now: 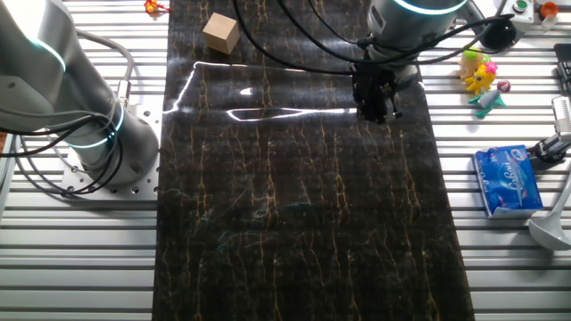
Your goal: Grasp the moving object
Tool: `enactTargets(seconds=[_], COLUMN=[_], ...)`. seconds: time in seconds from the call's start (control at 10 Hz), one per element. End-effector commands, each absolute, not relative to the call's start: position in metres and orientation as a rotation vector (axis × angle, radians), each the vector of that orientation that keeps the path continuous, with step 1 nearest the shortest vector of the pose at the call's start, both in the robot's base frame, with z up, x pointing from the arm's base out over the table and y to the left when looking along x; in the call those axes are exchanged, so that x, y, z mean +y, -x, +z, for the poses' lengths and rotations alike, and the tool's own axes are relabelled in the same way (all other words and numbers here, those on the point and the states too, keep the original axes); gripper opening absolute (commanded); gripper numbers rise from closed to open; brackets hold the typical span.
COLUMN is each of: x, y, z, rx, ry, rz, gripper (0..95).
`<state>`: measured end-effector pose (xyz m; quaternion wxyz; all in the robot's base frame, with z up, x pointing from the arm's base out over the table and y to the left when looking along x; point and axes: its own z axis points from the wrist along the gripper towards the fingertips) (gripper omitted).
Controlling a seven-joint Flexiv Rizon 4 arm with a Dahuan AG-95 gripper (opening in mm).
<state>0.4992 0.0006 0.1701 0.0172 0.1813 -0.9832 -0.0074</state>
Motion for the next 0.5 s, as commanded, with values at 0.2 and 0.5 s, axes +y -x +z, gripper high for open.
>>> enactTargets(seconds=[0.2, 0.5], x=[0.0001, 0.0001], y=[-0.4986, -0.4986], z=[0.1698, 0.1698], rx=[-3.045, -3.05], ry=[-0.586, -0.58], rz=[-0.026, -0.014], gripper=[0.0, 0.0])
